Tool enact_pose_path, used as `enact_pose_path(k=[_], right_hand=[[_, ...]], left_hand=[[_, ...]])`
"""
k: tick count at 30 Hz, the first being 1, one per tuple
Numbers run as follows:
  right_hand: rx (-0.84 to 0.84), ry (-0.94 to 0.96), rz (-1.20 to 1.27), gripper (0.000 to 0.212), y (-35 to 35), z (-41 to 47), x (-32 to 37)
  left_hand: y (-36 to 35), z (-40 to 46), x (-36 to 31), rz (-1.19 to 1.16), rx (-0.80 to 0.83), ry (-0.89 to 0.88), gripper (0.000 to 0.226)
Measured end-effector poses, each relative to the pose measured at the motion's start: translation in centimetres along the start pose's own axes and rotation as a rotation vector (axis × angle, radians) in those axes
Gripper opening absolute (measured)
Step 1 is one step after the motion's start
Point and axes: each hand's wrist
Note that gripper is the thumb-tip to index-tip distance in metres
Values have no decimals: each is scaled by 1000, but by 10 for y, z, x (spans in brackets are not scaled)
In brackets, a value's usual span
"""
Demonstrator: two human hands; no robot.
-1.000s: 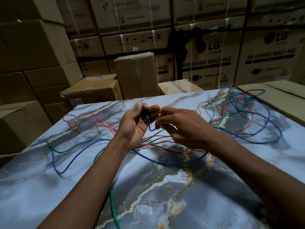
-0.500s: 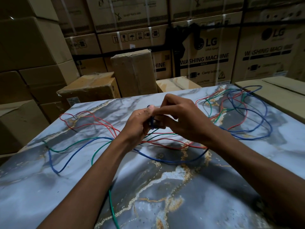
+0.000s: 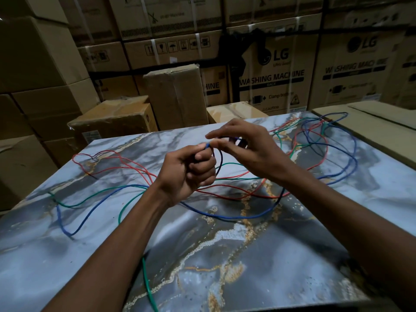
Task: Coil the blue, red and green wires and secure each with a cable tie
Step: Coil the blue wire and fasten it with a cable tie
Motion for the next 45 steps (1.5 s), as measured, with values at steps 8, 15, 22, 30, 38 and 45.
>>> enact_pose_path(k=[8,15,22,30,38,45], right_hand=[[227,-201,154,30,-5,-3,-3],[299,-350,412,24,-2,1,-5],[212,-406,409,22,-2,2,-9],[194,-422,411,25,14,2,-9],[171,-431,389,25,43,4,-34],[142,-409,211,21,62,5,-50]], left_hand=[[-2,-2,-1,-113,-98,-87,33],[-7,4,6,-149,-198,-119,35],[-10,7,11,-186,-253,-149,30],[-6,4,1,-65,-269,-136,35],[-8,3,1,-128,-236,-115,32],[9,4,-6,-236,-320,-186,40]])
Point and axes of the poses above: each hand's wrist, its own z-axis towards the middle knuckle, its own y-axis out of the back of the hand, x = y × z, and after that the axes turned 12 degrees about -y, right-handed
